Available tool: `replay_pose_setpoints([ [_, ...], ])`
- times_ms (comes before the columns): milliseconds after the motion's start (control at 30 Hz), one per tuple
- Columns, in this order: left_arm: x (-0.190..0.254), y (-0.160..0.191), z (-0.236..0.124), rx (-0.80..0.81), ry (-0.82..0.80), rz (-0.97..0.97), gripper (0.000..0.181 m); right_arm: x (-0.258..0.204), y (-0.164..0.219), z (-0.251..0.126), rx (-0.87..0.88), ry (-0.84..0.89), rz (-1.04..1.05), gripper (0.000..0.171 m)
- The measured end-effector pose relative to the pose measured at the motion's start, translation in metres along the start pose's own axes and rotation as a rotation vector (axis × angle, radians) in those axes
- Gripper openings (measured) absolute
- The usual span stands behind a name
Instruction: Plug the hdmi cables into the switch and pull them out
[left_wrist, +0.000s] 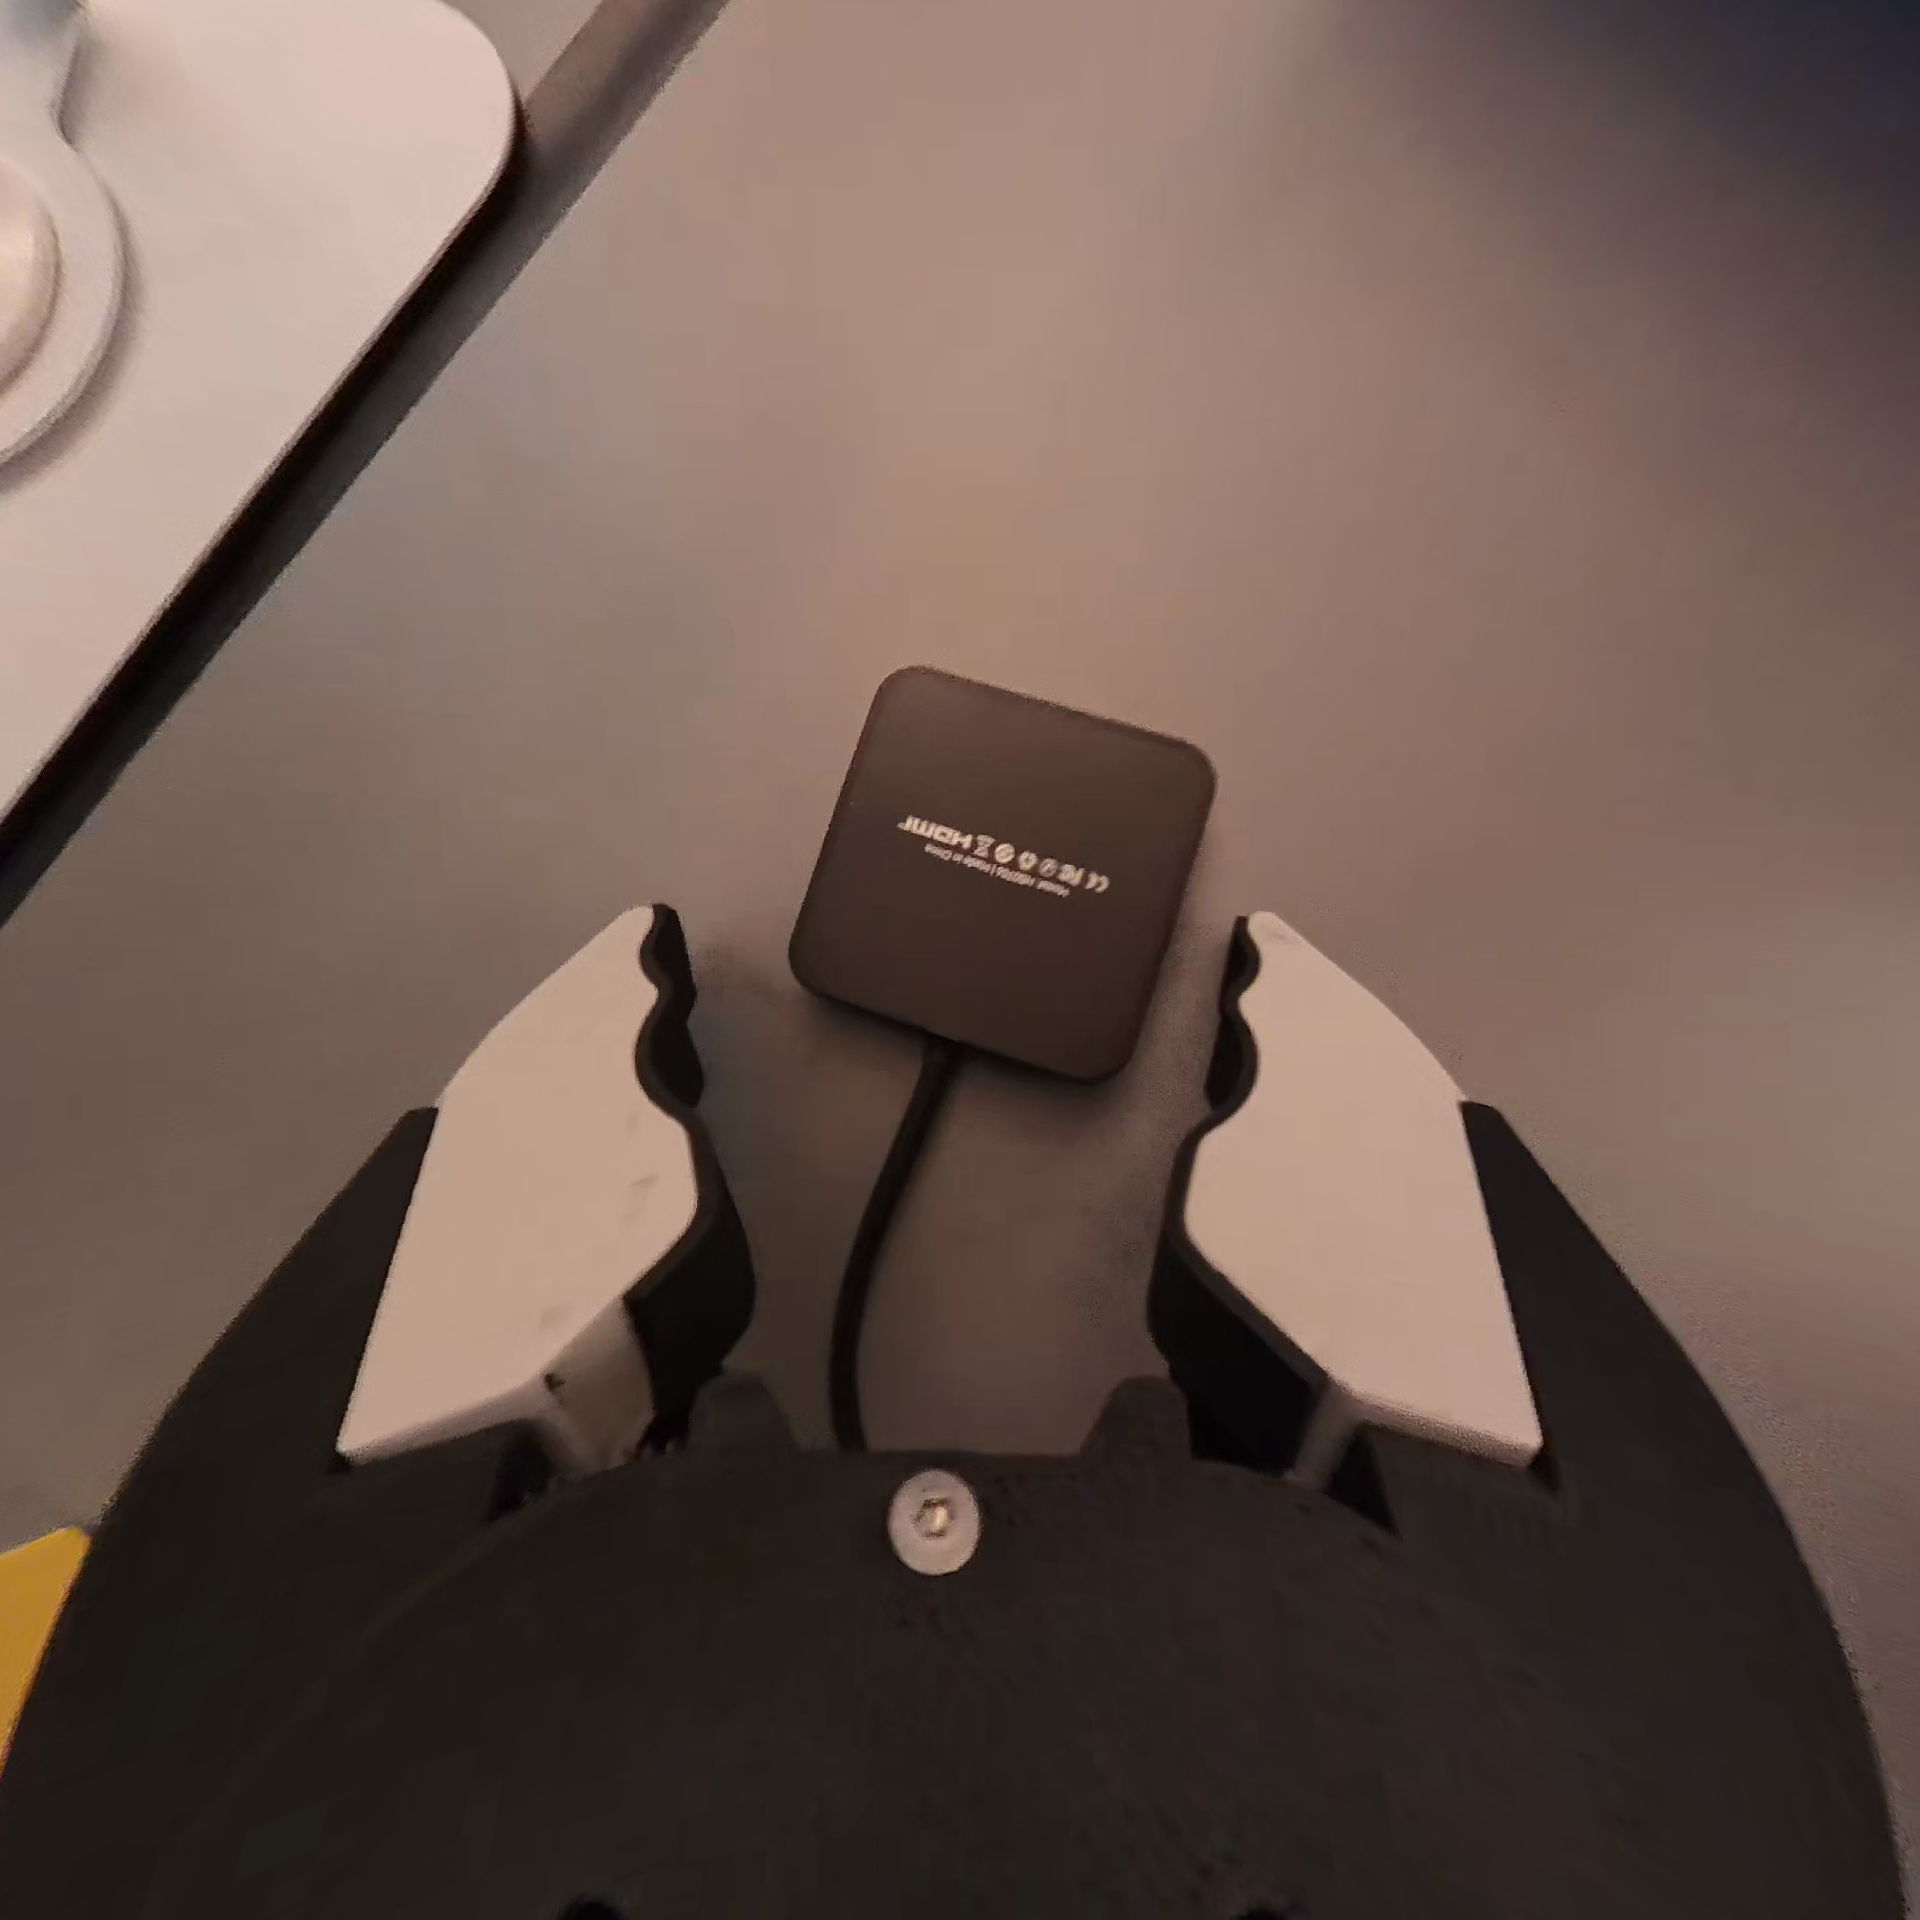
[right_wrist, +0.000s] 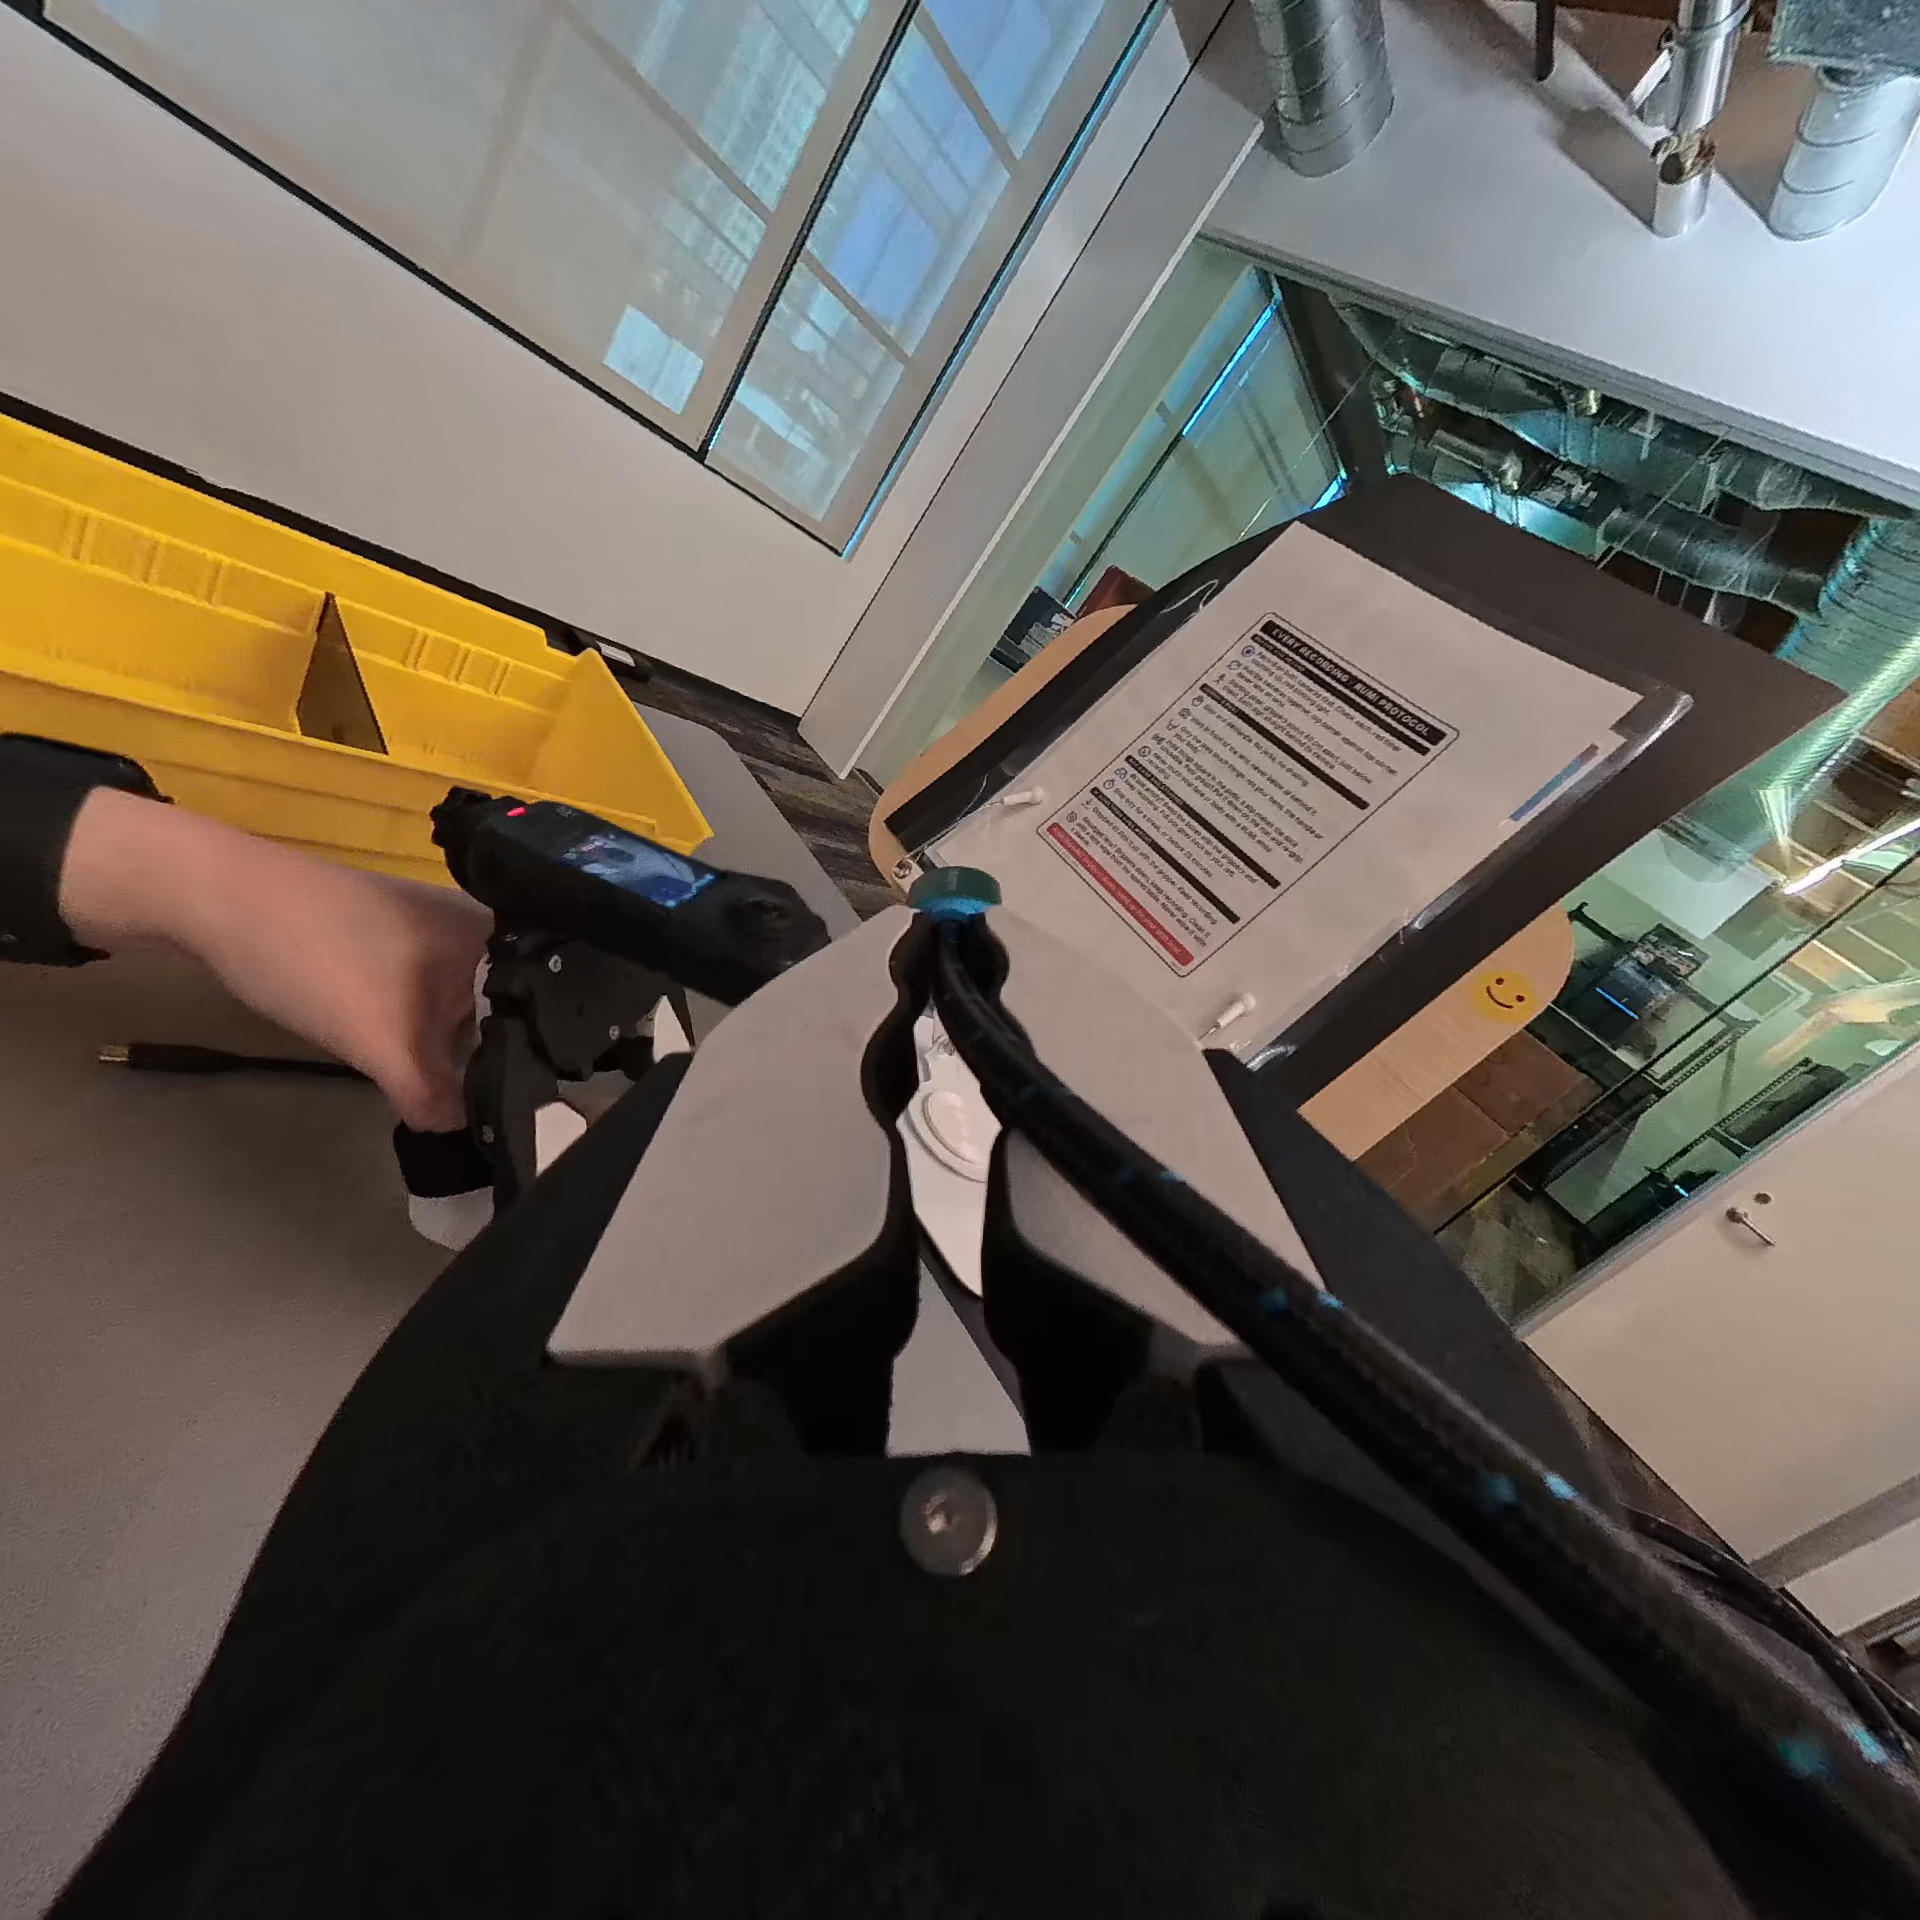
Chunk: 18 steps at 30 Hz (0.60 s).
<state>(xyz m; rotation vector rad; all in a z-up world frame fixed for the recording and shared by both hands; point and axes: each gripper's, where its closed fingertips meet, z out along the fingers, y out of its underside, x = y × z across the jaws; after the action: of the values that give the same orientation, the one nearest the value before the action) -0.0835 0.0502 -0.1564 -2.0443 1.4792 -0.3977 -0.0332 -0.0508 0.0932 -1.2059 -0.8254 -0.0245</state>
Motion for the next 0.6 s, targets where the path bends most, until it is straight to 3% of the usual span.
replay_pose_setpoints([
  [67, 0.006, 0.002, 0.002, 0.005, 0.06, -0.011, 0.089, 0.0, 0.001, 0.0, -0.001, 0.0, 0.003, 0.007],
  [300, 0.009, 0.002, 0.002, 0.072, 0.104, 0.0, 0.09, -0.005, 0.005, 0.004, -0.02, -0.013, 0.004, 0.007],
  [367, 0.008, 0.001, 0.001, 0.08, 0.11, -0.008, 0.069, -0.007, 0.007, 0.005, -0.026, -0.02, 0.004, 0.007],
  [600, 0.012, -0.003, -0.004, 0.017, 0.173, -0.121, 0.068, -0.003, 0.01, 0.004, -0.044, -0.005, -0.004, 0.007],
])
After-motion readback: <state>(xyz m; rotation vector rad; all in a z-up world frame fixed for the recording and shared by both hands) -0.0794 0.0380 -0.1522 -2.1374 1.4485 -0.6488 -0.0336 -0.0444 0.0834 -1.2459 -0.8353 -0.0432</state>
